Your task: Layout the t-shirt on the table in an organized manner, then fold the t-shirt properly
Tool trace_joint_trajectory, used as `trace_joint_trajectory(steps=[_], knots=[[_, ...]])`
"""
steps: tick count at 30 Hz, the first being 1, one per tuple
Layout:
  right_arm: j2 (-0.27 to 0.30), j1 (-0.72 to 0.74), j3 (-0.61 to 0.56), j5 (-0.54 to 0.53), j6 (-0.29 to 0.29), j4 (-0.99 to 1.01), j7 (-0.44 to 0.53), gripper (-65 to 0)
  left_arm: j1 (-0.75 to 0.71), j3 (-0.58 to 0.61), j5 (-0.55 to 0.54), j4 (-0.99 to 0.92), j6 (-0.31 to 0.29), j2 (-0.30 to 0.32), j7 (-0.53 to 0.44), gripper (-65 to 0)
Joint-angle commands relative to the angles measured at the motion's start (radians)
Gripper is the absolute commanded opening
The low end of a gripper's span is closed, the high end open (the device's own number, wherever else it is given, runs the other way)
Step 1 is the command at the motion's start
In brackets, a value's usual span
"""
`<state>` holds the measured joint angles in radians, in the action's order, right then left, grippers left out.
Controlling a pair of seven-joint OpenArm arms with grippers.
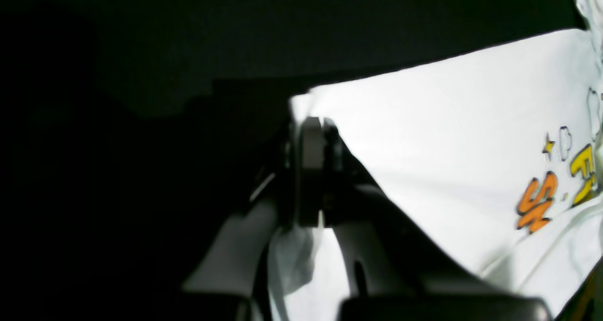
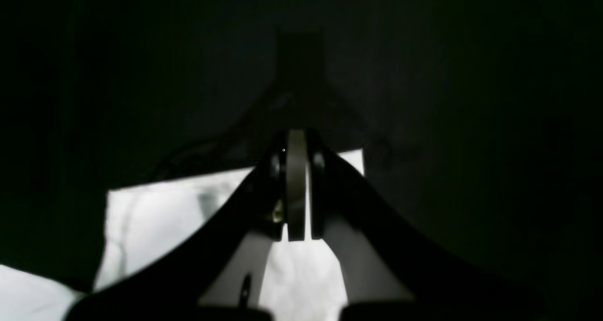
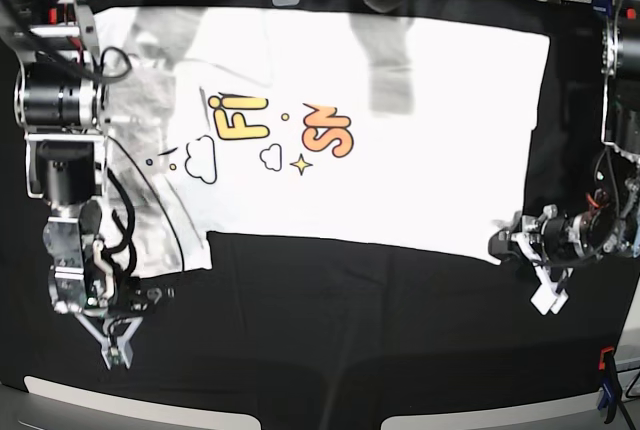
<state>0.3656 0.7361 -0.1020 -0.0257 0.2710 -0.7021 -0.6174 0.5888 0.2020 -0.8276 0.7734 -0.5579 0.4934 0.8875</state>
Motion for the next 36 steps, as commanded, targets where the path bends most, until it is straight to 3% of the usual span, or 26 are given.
trace_joint_trajectory(steps=[1,8,12,14,17,21,25,29,32,34,36], knots=[[0.011,0.038,0.004,-0.001,0.007,-0.018,0.001,-65.0,0.038,-0.006,-0.014,0.014,-0.003,0.016,-0.010,-65.0],[0.025,0.011,0.004,-0.002,0.028,-0.018,-0.036,-65.0,0.023,-0.006,-0.026,0.014,-0.004,0.016,0.058,-65.0],[0.061,0.009,0.004,0.012,0.028,-0.018,-0.024,-32.7,0.000,-0.006,-0.049,0.014,-0.004,0.016,0.059,-65.0],[0.095,0.005,0.004,0.018,0.021,-0.018,-0.005,-25.1,-0.011,-0.006,-0.048,0.014,-0.004,0.016,0.059,-65.0],[0.155,-0.011,0.004,-0.056,-0.048,-0.010,0.000,-25.0,-0.025,-0.006,-0.048,0.014,-0.004,0.016,0.059,-65.0],[0.200,-0.065,0.004,-0.189,-0.041,0.020,0.000,-25.2,-0.029,-0.006,-0.057,0.014,-0.004,0.016,0.059,-65.0],[0.177,-0.123,0.005,-0.216,-0.011,0.049,0.001,-25.2,-0.029,-0.006,-0.056,0.014,-0.004,0.016,0.060,-65.0],[0.126,-0.158,0.005,-0.221,0.045,0.058,0.015,-25.2,-0.029,-0.006,-0.056,0.014,-0.004,0.016,0.059,-65.0],[0.088,-0.155,0.005,-0.221,0.055,0.057,0.015,-26.0,-0.029,-0.006,-0.068,0.014,-0.004,0.016,0.059,-65.0],[0.068,-0.148,0.005,-0.217,0.054,0.056,0.016,-33.5,-0.029,-0.006,-0.068,0.014,-0.004,0.016,0.059,-65.0],[0.058,-0.138,0.005,-0.214,0.051,0.056,0.017,-45.2,-0.029,-0.006,-0.067,0.014,-0.004,0.016,0.059,-65.0]])
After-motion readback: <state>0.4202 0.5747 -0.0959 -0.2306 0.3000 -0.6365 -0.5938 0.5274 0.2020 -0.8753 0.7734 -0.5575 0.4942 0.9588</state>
